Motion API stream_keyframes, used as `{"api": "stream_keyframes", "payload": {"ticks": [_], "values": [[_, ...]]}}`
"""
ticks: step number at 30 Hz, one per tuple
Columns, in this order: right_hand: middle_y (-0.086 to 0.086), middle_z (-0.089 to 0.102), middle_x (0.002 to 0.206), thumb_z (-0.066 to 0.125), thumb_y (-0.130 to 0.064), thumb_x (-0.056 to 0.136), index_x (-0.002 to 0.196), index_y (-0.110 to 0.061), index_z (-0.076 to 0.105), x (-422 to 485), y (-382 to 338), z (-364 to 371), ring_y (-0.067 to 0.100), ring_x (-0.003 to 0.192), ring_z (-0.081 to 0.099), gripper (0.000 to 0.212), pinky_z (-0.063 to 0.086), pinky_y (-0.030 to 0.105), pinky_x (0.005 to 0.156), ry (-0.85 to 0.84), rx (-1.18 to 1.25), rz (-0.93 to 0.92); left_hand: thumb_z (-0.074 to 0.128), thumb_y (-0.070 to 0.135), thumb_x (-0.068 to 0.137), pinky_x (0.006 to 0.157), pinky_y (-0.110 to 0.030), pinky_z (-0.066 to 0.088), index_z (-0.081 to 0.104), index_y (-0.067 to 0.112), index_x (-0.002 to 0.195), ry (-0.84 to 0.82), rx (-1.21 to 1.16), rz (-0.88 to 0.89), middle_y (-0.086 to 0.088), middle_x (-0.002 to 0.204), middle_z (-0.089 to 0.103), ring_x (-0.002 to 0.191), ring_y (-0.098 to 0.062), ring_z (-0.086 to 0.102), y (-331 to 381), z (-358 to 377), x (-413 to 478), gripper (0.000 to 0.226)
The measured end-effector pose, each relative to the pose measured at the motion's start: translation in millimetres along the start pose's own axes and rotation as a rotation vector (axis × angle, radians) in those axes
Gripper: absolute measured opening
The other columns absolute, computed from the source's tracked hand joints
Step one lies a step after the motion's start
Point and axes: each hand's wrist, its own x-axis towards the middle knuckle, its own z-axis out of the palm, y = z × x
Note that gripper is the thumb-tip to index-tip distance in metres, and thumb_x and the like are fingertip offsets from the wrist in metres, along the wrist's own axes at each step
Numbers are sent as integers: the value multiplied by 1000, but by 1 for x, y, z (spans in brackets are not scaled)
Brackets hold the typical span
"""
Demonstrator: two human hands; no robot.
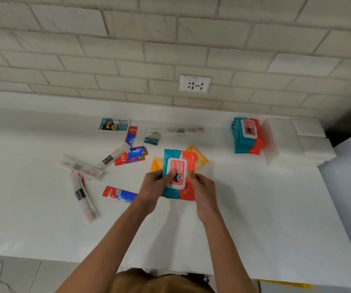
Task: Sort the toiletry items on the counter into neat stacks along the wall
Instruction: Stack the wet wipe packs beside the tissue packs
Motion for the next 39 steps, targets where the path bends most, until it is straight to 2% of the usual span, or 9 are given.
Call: {"api": "stream_keyframes", "payload": {"ticks": [3,9,12,16,18,22,27,33,39], "values": [[-18,74,94,62,-63,94,95,-35,71,11,-8,-41,11,85,76,29,60,22,72,31,-35,7,68,43,93,91,-40,62,71,21,120,-4,10,26,5,110,77,98,-17,76,5,43,-2,35],[-12,77,101,63,-62,96,102,-31,74,43,-14,-120,11,84,75,33,64,27,76,144,-138,-63,73,34,93,92,-49,61,72,11,115,-67,-9,58,-4,107,79,99,-23,77,12,122,8,32],[-10,78,104,66,-55,97,99,-34,73,58,-19,-153,10,81,75,23,64,27,74,190,-170,-111,74,28,93,92,-50,61,71,8,115,-76,-8,58,-5,108,79,99,-24,76,14,156,17,29],[-11,75,114,69,-47,98,117,-31,69,73,-28,-188,5,78,73,25,61,19,63,222,-143,-178,73,25,94,92,-49,61,69,9,119,-77,1,60,-6,108,78,99,-24,76,21,195,30,30],[-13,69,117,71,-45,98,129,-31,61,78,-33,-199,2,78,71,35,55,12,56,207,-107,-206,72,25,95,90,-49,62,68,9,121,-74,5,64,-7,108,78,98,-24,77,26,209,37,31],[-15,62,128,79,-35,94,138,-38,51,90,-40,-217,8,95,70,53,54,10,59,140,-59,-292,73,30,94,86,-44,64,67,13,119,-27,70,79,-4,104,77,94,-20,77,40,236,53,31],[-6,64,140,81,-28,92,135,-36,59,122,-48,-227,14,107,67,48,52,6,60,146,-100,-299,73,37,93,78,-32,64,67,18,114,17,181,140,-2,101,76,90,-16,75,58,255,77,29],[-3,63,141,78,-22,95,131,-28,61,162,-64,-231,12,118,62,40,44,-5,63,154,-163,-321,71,23,96,92,-41,61,73,10,112,3,248,174,-6,104,76,95,-21,74,75,273,115,21],[-2,63,138,74,-25,98,133,-27,60,193,-82,-229,11,111,62,38,46,2,57,175,-227,-310,70,18,96,91,-41,61,74,7,110,40,286,178,-8,105,76,98,-25,73,96,290,148,19]]}}
